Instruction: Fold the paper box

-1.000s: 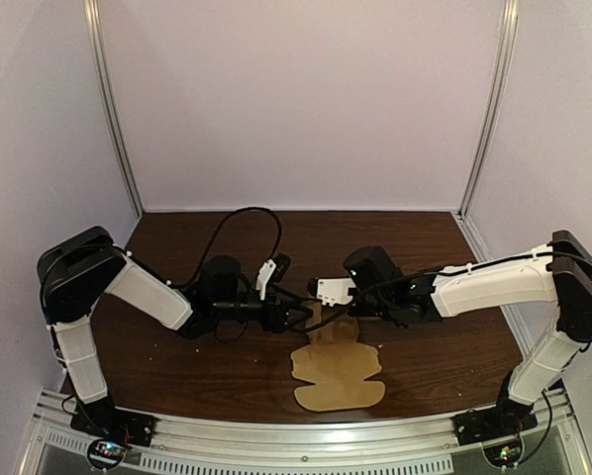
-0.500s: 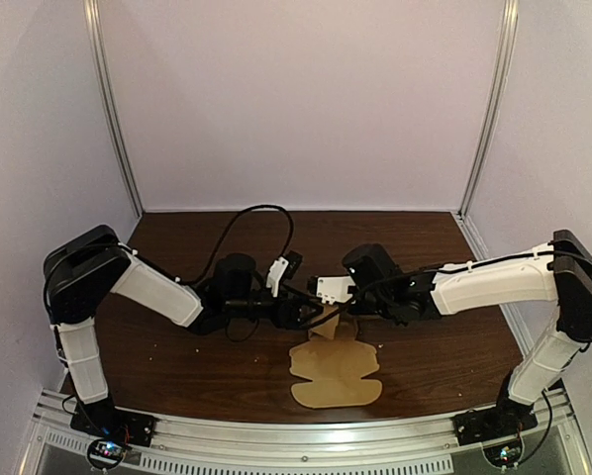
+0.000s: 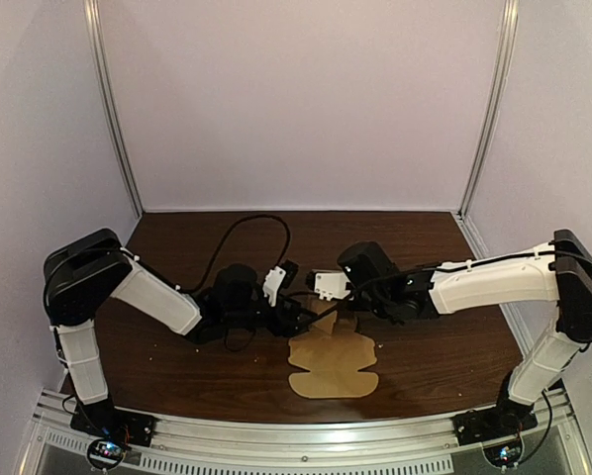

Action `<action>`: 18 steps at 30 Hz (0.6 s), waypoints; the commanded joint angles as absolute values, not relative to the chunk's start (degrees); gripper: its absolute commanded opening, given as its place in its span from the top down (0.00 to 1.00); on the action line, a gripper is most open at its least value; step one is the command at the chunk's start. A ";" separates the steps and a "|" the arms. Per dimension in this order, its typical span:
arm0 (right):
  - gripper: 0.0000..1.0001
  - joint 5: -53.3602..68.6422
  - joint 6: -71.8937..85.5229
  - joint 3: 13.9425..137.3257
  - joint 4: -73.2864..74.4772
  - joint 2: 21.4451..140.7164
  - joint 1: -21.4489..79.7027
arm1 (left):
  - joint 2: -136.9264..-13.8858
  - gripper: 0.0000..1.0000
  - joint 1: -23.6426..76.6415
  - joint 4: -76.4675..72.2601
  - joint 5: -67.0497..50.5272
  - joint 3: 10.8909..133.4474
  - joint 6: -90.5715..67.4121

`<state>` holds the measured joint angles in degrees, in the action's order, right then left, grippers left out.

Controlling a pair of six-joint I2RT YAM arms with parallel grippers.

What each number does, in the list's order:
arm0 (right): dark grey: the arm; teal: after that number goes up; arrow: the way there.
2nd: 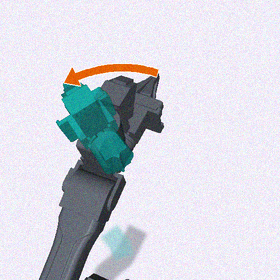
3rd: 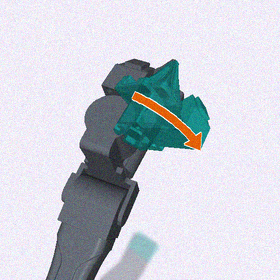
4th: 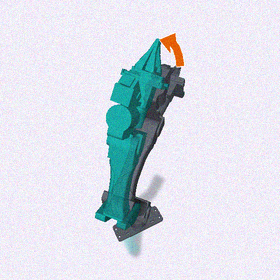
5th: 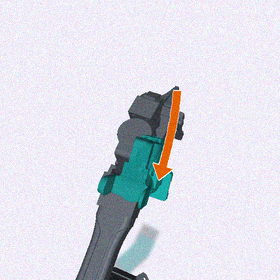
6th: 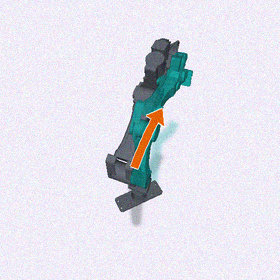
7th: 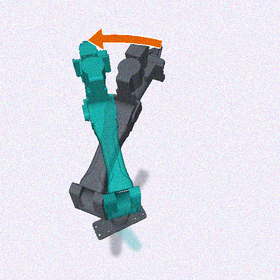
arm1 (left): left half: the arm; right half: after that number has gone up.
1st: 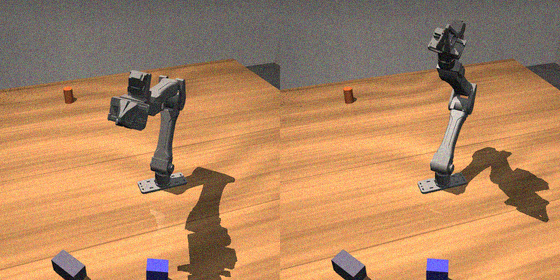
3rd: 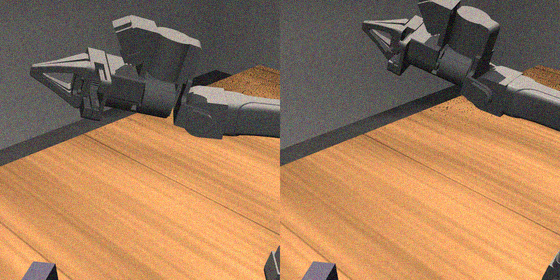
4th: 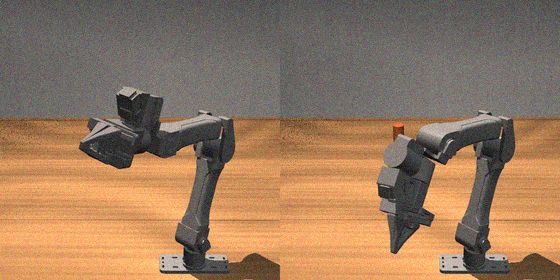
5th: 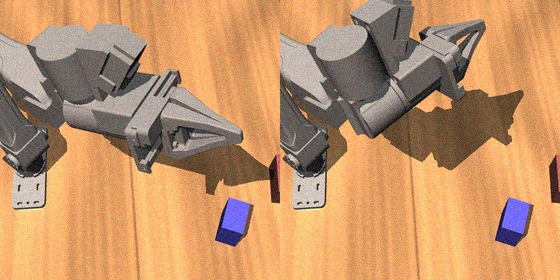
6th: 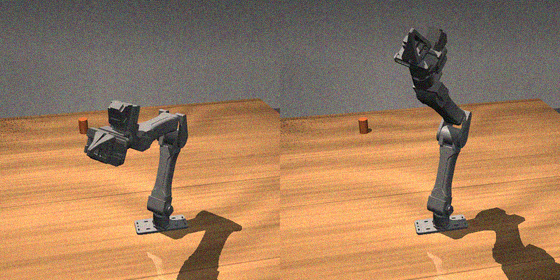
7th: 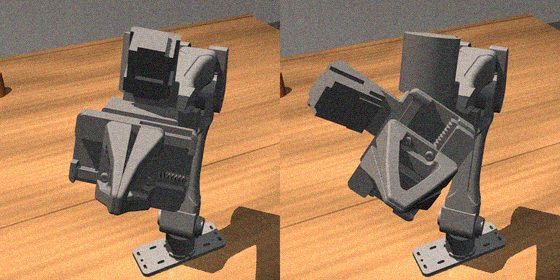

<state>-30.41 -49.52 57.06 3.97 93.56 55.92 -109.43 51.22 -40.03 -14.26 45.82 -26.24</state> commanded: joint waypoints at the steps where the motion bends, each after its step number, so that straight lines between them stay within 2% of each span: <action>1: 1.00 -34.15 -48.50 57.92 2.20 95.50 57.19 | -109.24 0.30 52.46 -48.00 -9.27 43.77 -22.88; 11: 1.00 -36.03 -43.74 59.12 3.85 98.79 58.98 | -114.62 0.31 54.79 -63.06 -6.44 41.69 -20.28; 18: 1.00 -35.62 -42.89 60.11 6.59 98.60 59.01 | -115.87 0.31 57.24 -65.74 -2.02 41.80 -19.78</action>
